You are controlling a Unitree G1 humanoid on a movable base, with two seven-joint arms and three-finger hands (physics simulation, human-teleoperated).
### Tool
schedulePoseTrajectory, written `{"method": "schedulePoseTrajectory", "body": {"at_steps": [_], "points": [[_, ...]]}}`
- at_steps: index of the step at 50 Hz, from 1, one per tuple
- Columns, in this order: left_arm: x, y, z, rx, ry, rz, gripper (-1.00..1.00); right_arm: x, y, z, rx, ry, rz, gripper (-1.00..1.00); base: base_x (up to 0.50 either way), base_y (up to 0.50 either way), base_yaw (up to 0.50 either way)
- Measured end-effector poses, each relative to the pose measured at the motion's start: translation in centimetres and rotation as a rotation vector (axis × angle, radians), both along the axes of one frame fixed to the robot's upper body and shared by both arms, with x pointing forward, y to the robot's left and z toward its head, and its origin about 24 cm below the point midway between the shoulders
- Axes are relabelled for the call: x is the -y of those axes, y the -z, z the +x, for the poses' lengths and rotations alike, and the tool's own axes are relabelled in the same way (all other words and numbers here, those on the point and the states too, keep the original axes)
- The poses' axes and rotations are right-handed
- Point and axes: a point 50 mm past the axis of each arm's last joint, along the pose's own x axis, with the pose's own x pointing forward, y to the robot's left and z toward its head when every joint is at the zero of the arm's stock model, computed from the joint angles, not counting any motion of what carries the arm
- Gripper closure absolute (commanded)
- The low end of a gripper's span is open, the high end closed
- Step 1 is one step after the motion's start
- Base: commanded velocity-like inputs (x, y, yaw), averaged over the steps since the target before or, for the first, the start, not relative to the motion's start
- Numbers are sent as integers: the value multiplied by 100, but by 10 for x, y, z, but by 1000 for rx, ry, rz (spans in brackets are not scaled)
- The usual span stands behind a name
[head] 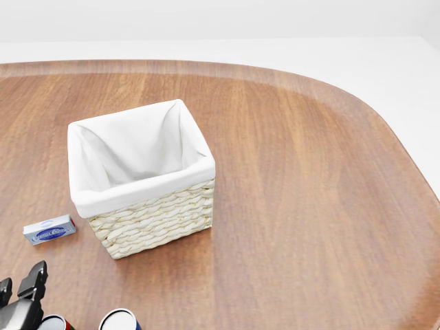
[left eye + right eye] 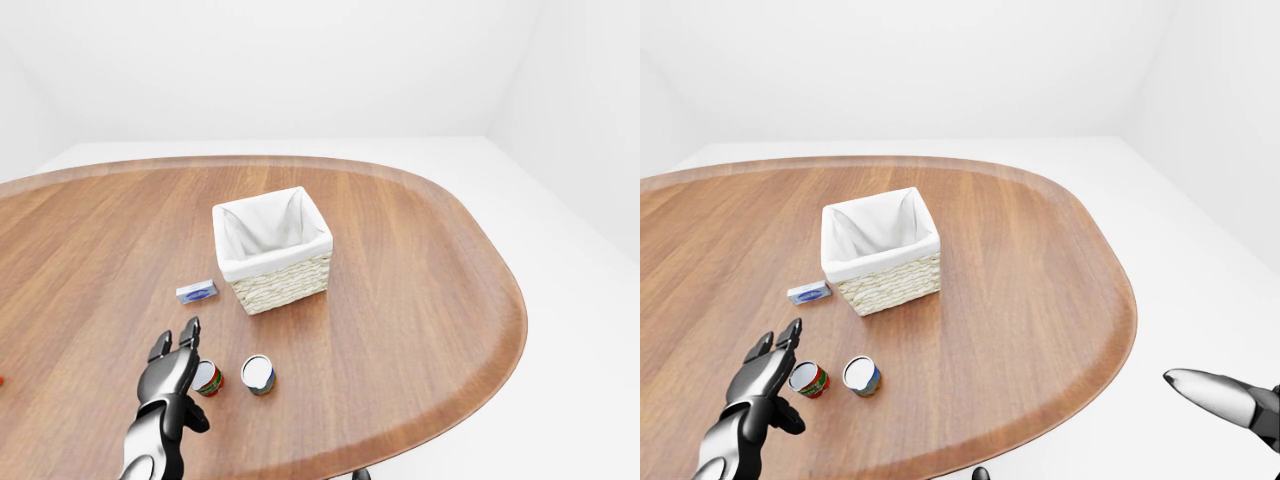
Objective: Pick up the tomato sauce, and put it in the basket.
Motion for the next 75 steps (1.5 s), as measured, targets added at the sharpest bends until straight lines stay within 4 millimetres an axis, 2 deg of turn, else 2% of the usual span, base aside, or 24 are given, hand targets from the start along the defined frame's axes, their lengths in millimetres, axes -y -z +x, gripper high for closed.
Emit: {"method": "schedulePoseTrajectory", "body": {"at_steps": [20,52,71,72,74,75], "points": [[5,21,5,-37,22,-15,-100,0,1,0,-3,0,0,-100,0,0,0],[7,41,2,-101,31,-22,-100,0,-1,-1,4,2,1,-100,0,0,0],[6,52,8,-115,34,3,-100,0,-2,-2,10,1,1,-100,0,0,0],[6,52,8,-115,33,4,-78,0,-2,-2,10,1,1,-100,0,0,0],[4,50,10,-104,33,13,100,0,-2,-2,10,1,1,-100,0,0,0],[5,50,11,-100,33,9,100,0,-2,-2,9,1,1,-100,0,0,0]]}}
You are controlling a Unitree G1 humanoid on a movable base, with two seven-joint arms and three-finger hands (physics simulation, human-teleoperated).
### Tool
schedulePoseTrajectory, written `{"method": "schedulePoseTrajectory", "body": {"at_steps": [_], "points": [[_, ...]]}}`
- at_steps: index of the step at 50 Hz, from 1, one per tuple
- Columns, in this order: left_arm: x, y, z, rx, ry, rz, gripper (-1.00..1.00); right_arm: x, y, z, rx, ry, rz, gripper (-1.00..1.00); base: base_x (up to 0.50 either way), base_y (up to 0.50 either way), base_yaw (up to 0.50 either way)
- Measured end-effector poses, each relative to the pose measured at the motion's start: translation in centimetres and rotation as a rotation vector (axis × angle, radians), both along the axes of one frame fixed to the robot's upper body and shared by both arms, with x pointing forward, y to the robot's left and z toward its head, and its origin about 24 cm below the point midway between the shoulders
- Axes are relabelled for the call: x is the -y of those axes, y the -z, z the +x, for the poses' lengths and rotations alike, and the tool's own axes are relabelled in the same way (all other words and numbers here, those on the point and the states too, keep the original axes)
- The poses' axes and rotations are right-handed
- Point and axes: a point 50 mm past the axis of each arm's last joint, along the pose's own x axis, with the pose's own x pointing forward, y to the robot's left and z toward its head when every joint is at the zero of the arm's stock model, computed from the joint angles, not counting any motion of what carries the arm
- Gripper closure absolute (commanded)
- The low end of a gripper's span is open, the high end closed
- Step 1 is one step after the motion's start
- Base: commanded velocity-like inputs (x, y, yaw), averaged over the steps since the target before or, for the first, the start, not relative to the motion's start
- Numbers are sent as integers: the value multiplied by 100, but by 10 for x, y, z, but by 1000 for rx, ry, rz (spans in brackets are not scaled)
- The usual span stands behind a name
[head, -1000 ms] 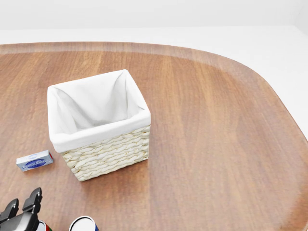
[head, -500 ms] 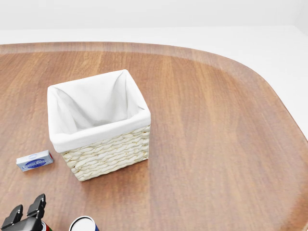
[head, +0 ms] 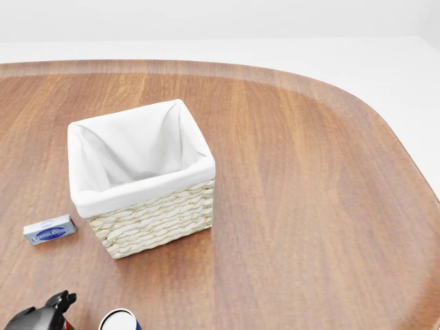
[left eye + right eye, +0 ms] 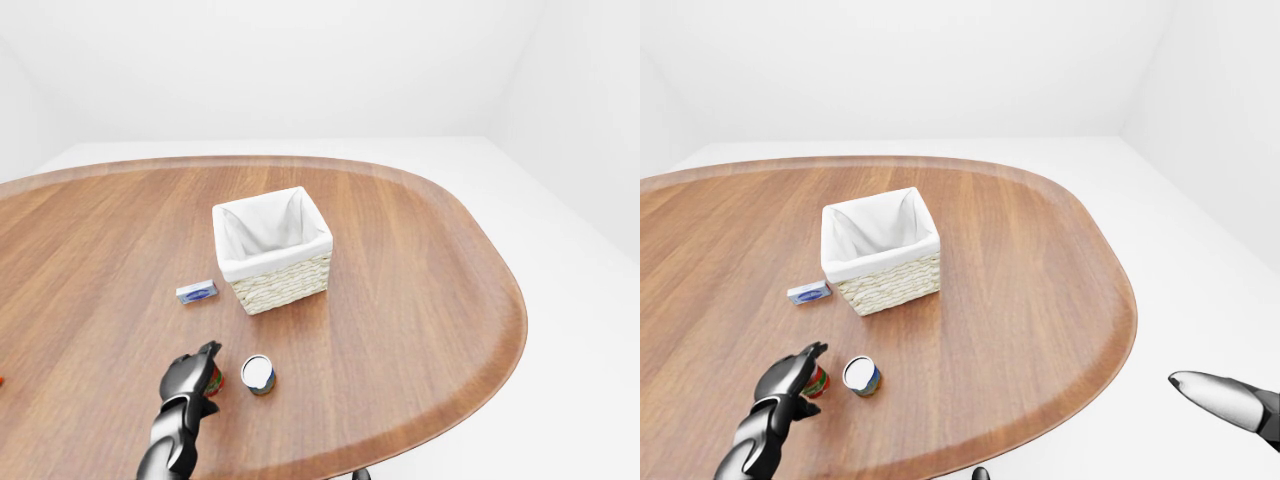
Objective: Pick up the tomato sauce, and put it in the basket.
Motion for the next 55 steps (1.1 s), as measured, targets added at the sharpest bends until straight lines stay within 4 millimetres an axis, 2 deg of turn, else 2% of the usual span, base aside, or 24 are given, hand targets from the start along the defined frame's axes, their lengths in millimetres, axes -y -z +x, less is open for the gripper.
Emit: {"method": "schedulePoseTrajectory", "body": {"at_steps": [7,19,27,32,43,55], "points": [[2,-4,7,21,3,-16,100,0,0,0,-2,0,0,-100,0,0,0],[7,7,-4,-42,5,-51,100,0,1,1,-6,0,0,-100,0,0,0],[9,-2,-2,-1,1,-75,100,0,1,2,-8,0,0,-100,0,0,0],[8,-21,6,96,-10,-95,100,0,1,2,-7,0,0,-100,0,0,0],[3,-80,26,370,-30,-104,100,0,1,2,-4,-1,-1,-100,0,0,0],[2,-147,34,677,-32,-128,100,-1,0,1,1,-1,-3,-100,0,0,0]]}}
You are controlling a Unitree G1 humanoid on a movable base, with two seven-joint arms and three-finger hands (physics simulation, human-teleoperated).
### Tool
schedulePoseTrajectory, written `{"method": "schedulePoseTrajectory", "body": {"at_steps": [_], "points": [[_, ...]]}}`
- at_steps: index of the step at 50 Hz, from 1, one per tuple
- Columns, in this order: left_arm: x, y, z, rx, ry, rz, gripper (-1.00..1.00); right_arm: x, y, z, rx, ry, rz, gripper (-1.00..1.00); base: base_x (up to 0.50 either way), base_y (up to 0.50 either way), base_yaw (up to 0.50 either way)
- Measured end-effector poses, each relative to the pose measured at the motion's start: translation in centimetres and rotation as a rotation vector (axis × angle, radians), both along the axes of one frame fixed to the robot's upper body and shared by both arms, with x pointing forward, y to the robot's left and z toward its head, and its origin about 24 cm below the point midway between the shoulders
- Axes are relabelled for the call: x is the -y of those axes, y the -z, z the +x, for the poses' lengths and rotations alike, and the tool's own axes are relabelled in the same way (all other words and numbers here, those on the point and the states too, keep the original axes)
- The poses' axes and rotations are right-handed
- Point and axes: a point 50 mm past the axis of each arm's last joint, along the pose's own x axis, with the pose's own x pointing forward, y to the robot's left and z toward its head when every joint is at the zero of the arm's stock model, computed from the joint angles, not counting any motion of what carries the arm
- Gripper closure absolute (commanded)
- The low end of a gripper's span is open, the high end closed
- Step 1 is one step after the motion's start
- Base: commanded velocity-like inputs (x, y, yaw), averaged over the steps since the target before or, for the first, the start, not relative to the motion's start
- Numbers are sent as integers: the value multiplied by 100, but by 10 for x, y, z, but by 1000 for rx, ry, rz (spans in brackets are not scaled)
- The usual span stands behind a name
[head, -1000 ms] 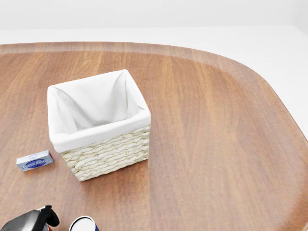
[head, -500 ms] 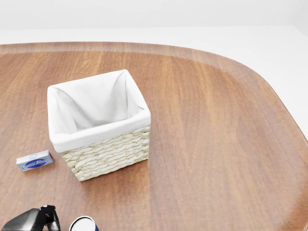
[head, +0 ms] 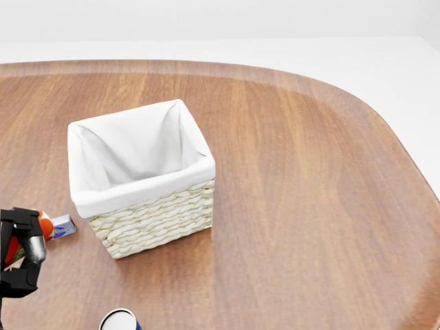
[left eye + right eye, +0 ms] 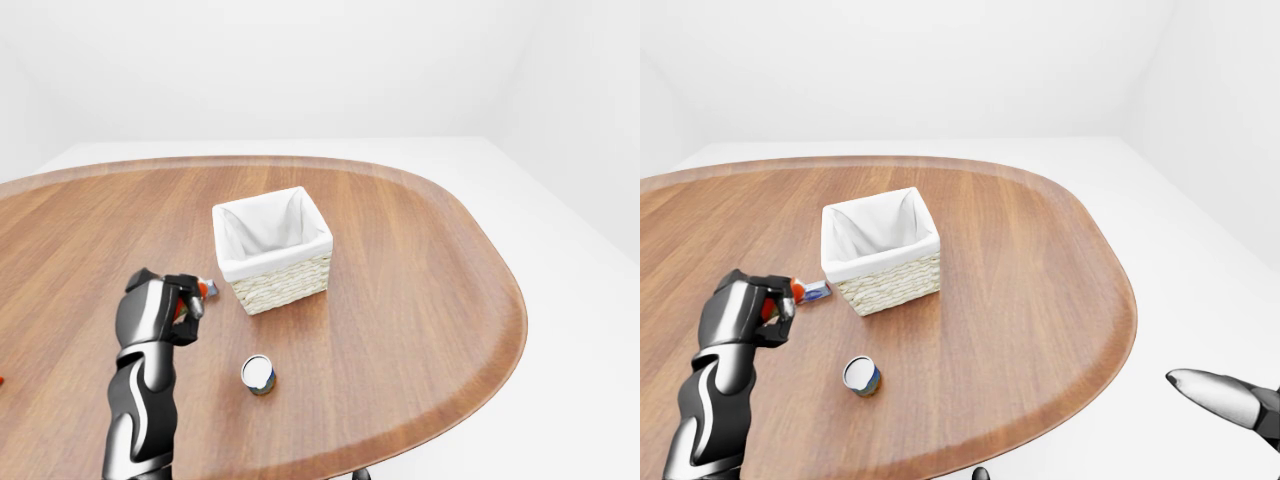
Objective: Pick up the tomato sauce, and put it in the basket.
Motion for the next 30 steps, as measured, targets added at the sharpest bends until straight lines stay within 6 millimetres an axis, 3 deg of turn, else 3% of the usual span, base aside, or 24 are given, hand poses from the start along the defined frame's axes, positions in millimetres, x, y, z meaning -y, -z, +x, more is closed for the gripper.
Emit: {"method": "schedulePoseTrajectory", "body": {"at_steps": [7,14,17,22,30], "points": [[3,-27,12,108,26,10,100,-1,0,0,0,-1,-3,-100,0,0,0],[-1,-63,37,208,62,20,100,-1,0,1,-3,-1,-4,-100,0,0,0],[-4,-86,54,253,88,23,100,-1,1,1,-6,-2,-5,-100,0,0,0],[-1,-127,98,289,123,23,100,-1,1,1,-4,-1,-5,-100,0,0,0],[17,-195,153,291,119,43,100,-1,1,1,-3,-4,-2,-100,0,0,0]]}}
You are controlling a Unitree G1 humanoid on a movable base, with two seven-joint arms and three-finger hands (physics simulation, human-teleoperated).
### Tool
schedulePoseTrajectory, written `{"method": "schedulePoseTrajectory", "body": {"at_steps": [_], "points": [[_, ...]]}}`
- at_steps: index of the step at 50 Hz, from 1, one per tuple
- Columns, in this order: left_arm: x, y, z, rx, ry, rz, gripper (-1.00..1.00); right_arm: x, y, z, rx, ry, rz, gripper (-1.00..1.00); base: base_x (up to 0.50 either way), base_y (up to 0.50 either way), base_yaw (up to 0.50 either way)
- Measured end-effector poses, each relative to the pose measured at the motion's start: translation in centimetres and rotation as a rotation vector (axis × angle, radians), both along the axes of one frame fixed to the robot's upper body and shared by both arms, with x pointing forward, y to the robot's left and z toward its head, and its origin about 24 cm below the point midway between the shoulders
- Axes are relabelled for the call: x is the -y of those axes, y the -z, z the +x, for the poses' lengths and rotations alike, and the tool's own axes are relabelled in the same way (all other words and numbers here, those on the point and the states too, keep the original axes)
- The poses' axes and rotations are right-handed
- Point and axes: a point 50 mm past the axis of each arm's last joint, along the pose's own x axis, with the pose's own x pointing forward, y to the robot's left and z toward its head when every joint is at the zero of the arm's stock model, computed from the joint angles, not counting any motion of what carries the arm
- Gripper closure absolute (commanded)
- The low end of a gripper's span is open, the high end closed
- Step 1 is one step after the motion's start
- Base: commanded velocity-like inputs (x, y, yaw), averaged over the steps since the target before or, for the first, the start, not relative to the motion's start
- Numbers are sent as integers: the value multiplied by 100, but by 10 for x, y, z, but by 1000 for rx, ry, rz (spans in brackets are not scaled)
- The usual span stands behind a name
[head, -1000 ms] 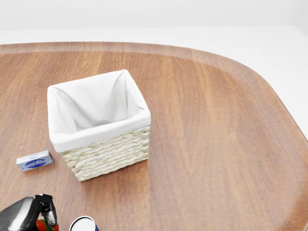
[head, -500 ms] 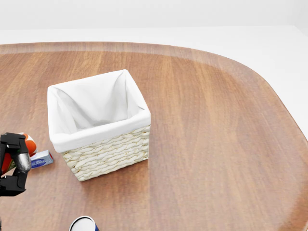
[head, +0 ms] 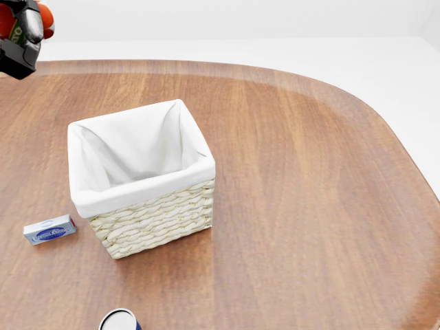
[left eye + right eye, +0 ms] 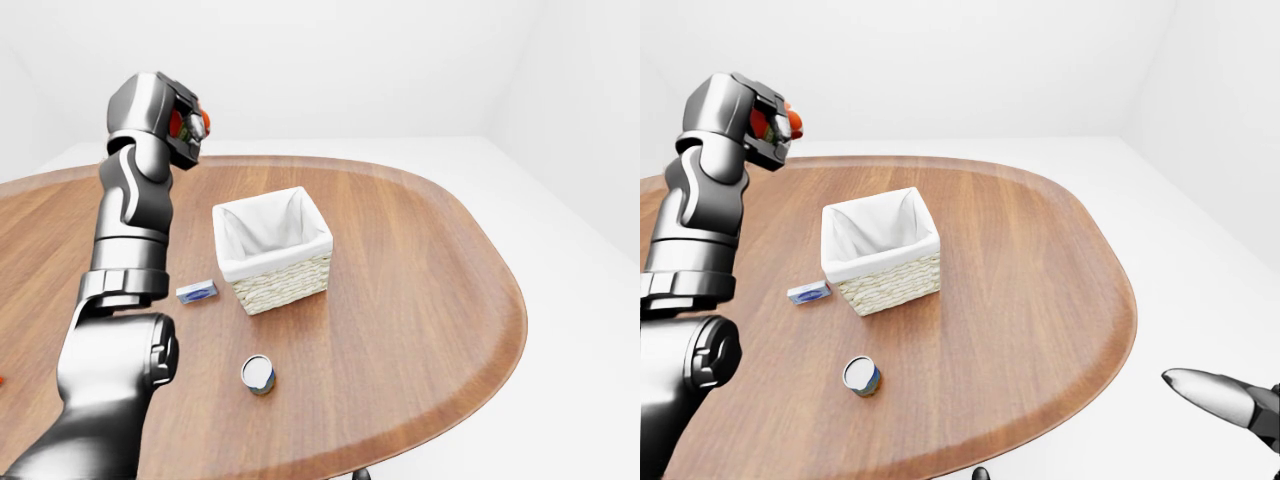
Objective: Pick up the tomato sauce, and put it in the basket.
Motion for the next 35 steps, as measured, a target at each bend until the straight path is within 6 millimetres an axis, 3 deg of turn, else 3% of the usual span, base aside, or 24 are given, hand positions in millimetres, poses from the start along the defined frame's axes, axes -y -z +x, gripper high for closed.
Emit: {"method": "schedulePoseTrajectory", "body": {"at_steps": [8,15,23,35], "points": [[21,-37,22,-99,13,18,100,-1,0,1,-1,-6,-1,-100,0,0,0],[36,-45,28,-205,77,-25,100,-3,0,2,-2,-10,-2,-100,0,0,0],[54,-33,34,-329,165,-71,100,-4,0,4,-2,-17,-4,-100,0,0,0],[79,16,40,-548,263,-9,100,-5,1,4,-6,-22,-2,-100,0,0,0]]}}
